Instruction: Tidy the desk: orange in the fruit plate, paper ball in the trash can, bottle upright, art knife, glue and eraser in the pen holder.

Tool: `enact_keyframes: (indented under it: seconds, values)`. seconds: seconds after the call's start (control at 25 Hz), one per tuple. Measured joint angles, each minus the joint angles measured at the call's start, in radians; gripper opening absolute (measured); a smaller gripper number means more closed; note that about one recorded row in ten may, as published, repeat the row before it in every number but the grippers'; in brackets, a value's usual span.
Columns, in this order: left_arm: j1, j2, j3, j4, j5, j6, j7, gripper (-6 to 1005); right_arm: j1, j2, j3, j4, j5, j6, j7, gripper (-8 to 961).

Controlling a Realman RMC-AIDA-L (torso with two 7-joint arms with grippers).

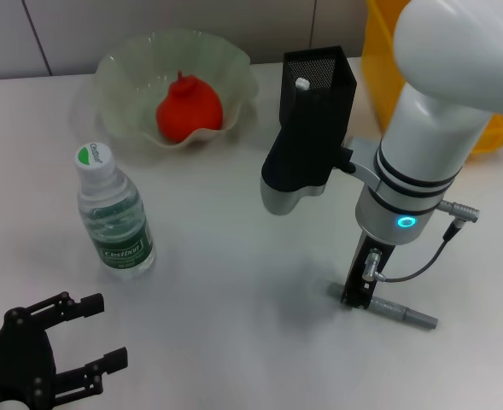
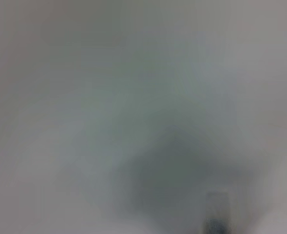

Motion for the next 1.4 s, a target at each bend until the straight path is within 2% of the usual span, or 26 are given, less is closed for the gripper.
enact_keyframes:
  seconds: [0.32,0.44,0.56,0.6,0.64,0.68,0.72,0.8,0.84,0.96,1.0,1.08,1.16,1.2,1.24,1.4]
  values:
    - [0.001,0.0,-0.001,0.0,0.0,-0.005,0.0,770,-0.009,0.0,0.02,-0.022,0.004,-0.002,-0.005,140]
    - [0.001,0.0,-0.001,0.0,0.0,-0.005,0.001,770,-0.021,-0.004,0.052,-0.063,0.005,-0.015,-0.009,141]
    - [0.001,0.0,-0.001,0.0,0.0,-0.005,0.001,770,-0.044,-0.007,0.114,-0.146,0.0,-0.044,-0.028,141]
    - [0.001,0.0,-0.001,0.0,-0.001,-0.006,0.002,770,-0.06,-0.008,0.183,-0.214,-0.003,-0.063,-0.053,141]
    - [0.001,0.0,-0.001,0.0,-0.001,-0.006,0.002,770,-0.06,-0.008,0.183,-0.214,-0.003,-0.063,-0.053,141]
    - [0.001,0.0,-0.001,0.0,-0.002,-0.006,0.002,770,-0.069,-0.008,0.249,-0.264,-0.009,-0.068,-0.073,140]
    - [0.001,-0.001,-0.001,0.0,-0.002,-0.006,0.002,770,-0.069,-0.008,0.249,-0.264,-0.009,-0.068,-0.073,140]
    - [0.001,-0.001,-0.001,0.0,-0.002,-0.006,0.002,770,-0.09,-0.008,0.36,-0.356,-0.016,-0.042,-0.11,140]
    - [0.001,-0.001,-0.001,0.0,-0.003,-0.006,0.002,770,-0.09,-0.008,0.36,-0.356,-0.016,-0.042,-0.11,140]
    - [0.001,-0.001,-0.001,0.0,-0.005,-0.006,0.002,770,-0.126,-0.008,0.453,-0.442,-0.01,0.052,-0.14,140]
    - [0.001,-0.002,-0.001,0.0,-0.008,-0.006,0.002,770,-0.146,-0.007,0.478,-0.464,-0.008,0.134,-0.154,139]
    - [0.001,-0.002,-0.001,0.0,-0.008,-0.006,0.002,770,-0.154,-0.007,0.481,-0.467,-0.005,0.164,-0.16,139]
    - [0.0,-0.003,-0.001,0.0,-0.008,-0.006,0.002,770,-0.179,-0.006,0.483,-0.47,0.015,0.254,-0.186,139]
    - [0.0,-0.004,-0.001,0.0,-0.008,-0.006,0.001,770,-0.207,-0.005,0.48,-0.465,0.054,0.34,-0.22,139]
    - [0.0,-0.004,-0.004,0.0,-0.008,-0.006,0.001,770,-0.207,-0.005,0.48,-0.465,0.054,0.34,-0.22,139]
    - [-0.004,-0.005,-0.014,0.0,-0.009,-0.007,-0.006,770,-0.25,-0.007,0.479,-0.406,0.164,0.536,-0.307,139]
